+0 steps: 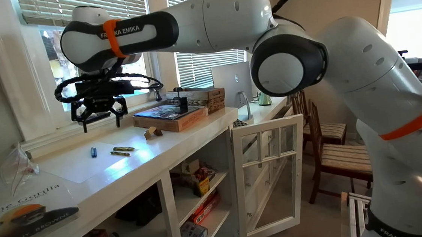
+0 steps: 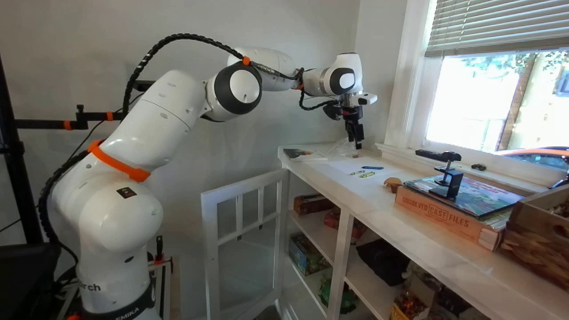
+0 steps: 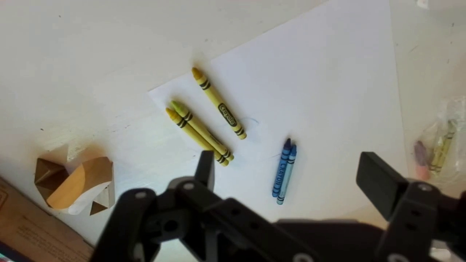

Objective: Use the blue crayon to color the paper

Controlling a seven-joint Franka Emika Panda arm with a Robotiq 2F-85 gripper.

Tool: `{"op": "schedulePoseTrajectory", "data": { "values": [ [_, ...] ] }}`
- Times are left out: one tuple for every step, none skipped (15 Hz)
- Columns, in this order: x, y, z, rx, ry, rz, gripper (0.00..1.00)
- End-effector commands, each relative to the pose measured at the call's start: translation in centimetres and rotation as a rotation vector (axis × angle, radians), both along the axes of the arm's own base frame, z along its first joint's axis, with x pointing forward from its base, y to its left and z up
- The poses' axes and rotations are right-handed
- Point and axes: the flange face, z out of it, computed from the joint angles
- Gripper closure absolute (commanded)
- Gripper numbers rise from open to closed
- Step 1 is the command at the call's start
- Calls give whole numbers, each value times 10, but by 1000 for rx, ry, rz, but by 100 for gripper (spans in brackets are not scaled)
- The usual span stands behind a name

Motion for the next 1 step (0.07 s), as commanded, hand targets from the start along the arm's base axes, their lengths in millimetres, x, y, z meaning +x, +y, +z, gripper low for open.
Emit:
{"op": "schedulePoseTrajectory", "data": {
  "values": [
    [0, 0, 0, 1, 1, 2, 0]
  ]
}}
